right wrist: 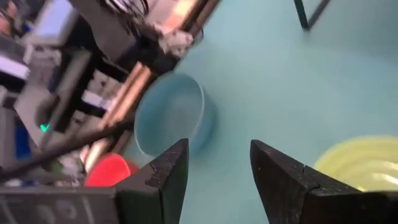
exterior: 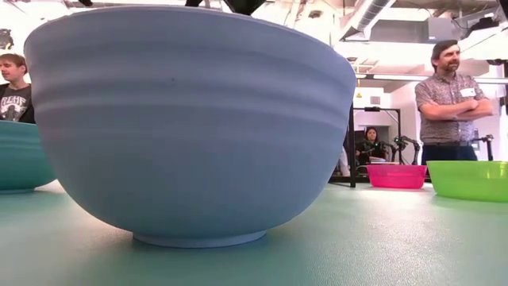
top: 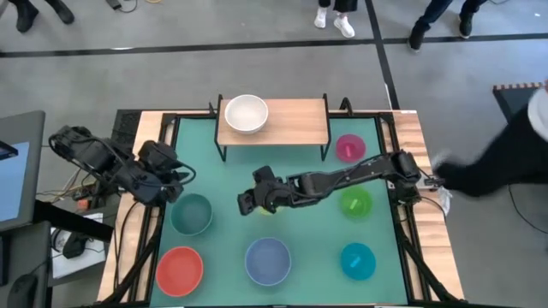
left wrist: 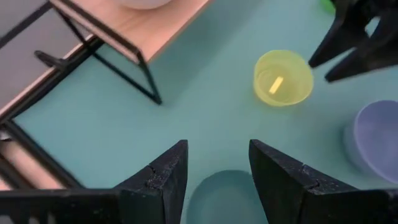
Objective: Place and stack bowls onto a shelf
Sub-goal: Stack the large dark green bowl on the large white bowl on the shelf
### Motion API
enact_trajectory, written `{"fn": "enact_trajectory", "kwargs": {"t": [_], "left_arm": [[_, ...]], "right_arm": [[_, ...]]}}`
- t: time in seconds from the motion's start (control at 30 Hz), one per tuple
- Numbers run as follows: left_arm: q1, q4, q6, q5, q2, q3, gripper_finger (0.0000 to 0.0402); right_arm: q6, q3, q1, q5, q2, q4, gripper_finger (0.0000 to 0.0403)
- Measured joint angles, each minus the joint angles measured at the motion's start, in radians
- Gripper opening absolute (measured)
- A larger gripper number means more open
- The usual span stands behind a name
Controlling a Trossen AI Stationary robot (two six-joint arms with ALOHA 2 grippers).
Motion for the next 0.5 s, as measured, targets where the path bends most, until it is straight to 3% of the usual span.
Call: {"fn": "enact_trajectory", "kwargs": {"t": [0.13,0.3,0.5], "left_arm": [[0.0,-0.019,0.038,0.001,-0.023,0.0,0.0155],[0.001,-0.024,0.062,0.001,-0.055,0.0,0.0155],[0.001,-0.029,0.087,0.001,-0.075,0.0,0.0155]], "right_arm": [[0.013,0.004,-0.03,-0.032,0.061,0.121,0.0196],[0.03,0.125,-0.044,-0.067,0.195,0.035,0.0196],[0.002,0.291,-0.056,-0.12,0.329,0.051,0.0196]]}}
